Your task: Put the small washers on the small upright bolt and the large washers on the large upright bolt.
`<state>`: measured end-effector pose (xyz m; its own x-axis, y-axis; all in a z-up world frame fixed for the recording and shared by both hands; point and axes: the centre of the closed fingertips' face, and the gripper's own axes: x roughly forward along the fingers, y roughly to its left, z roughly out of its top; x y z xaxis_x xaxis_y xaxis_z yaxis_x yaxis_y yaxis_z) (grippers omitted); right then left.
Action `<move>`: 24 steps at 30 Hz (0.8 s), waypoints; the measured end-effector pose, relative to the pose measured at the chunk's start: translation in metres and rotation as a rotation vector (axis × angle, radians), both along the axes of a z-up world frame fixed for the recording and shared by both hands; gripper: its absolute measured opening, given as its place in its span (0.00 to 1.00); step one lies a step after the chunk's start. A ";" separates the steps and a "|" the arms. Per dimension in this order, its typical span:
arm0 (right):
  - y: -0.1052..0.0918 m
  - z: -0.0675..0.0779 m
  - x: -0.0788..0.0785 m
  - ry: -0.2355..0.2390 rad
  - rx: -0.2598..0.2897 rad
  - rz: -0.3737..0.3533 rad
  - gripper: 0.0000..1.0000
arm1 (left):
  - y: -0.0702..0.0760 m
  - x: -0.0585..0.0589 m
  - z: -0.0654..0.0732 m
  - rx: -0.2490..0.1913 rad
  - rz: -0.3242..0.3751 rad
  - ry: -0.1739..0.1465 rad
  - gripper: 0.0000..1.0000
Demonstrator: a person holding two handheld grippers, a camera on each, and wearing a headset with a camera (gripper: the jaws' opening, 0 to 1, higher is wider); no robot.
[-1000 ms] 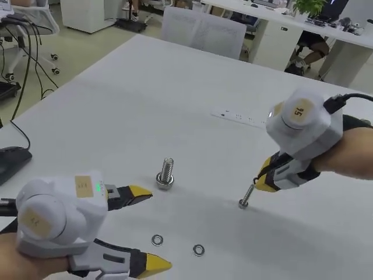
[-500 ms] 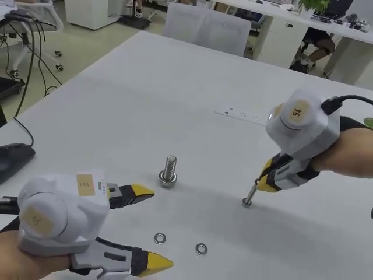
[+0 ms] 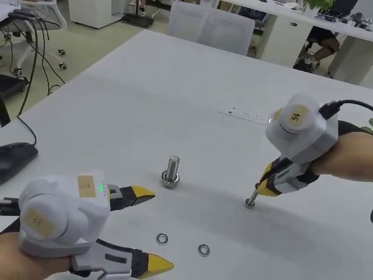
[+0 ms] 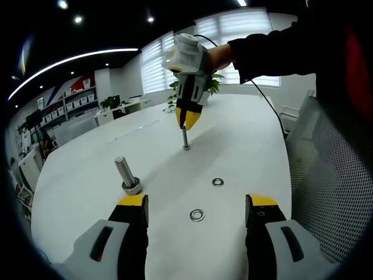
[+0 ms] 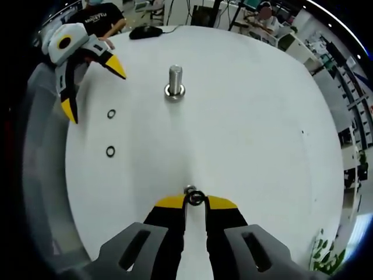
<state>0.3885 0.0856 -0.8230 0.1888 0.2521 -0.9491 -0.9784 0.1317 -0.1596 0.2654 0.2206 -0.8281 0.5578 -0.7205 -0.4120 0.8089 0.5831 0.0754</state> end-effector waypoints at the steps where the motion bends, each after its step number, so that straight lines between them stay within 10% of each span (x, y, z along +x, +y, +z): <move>1: 0.000 -0.001 0.000 0.001 0.000 0.000 0.13 | 0.000 0.000 0.000 0.000 0.000 0.000 0.67; 24: 0.001 -0.032 0.000 0.051 0.000 -0.008 0.13 | 0.002 0.000 -0.003 0.002 0.009 0.012 0.67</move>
